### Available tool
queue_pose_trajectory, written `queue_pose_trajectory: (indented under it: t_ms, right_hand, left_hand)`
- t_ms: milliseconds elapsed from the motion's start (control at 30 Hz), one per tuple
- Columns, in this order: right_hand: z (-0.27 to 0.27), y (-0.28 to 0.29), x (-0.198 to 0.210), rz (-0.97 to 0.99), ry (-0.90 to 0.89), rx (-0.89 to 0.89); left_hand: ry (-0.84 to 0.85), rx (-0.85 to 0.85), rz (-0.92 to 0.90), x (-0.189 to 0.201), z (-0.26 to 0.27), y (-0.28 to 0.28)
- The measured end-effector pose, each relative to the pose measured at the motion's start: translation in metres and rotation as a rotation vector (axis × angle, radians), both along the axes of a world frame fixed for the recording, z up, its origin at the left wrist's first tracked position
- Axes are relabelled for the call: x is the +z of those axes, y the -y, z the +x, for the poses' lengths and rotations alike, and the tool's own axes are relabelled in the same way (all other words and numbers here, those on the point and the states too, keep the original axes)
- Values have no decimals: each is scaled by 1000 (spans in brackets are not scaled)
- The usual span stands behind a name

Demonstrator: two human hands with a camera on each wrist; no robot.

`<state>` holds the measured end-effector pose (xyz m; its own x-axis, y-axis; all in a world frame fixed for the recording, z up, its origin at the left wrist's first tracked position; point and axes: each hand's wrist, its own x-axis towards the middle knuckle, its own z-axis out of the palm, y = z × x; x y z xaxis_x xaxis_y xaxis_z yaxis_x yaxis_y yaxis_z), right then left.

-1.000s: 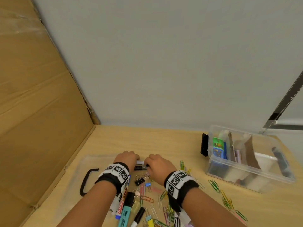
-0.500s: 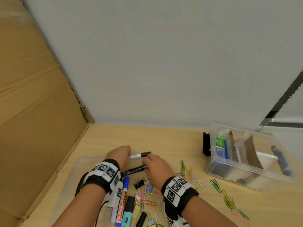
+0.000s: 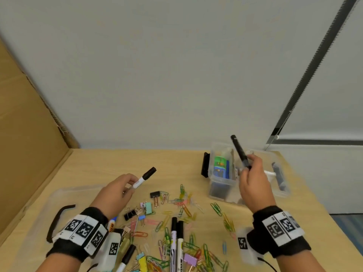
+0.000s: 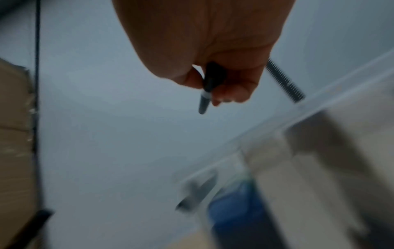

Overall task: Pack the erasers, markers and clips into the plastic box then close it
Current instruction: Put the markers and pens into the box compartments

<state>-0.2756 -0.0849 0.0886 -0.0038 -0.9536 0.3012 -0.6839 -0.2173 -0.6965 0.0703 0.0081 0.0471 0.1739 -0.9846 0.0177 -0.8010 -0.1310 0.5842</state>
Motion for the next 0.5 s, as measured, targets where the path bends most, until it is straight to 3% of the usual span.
queue_pose_trajectory:
  t_ms: [200,367,500]
  right_hand:
    - [-48,27,5,34,-352,-86]
    - [-34,48,4,250,-616,-22]
    - [-15,58,11,243,-788,4]
  left_hand:
    - [-1,-67,-48,2,-36,10]
    - [10,-120,-38,5,-64,13]
    - [12,-146,-32,8,-79,14]
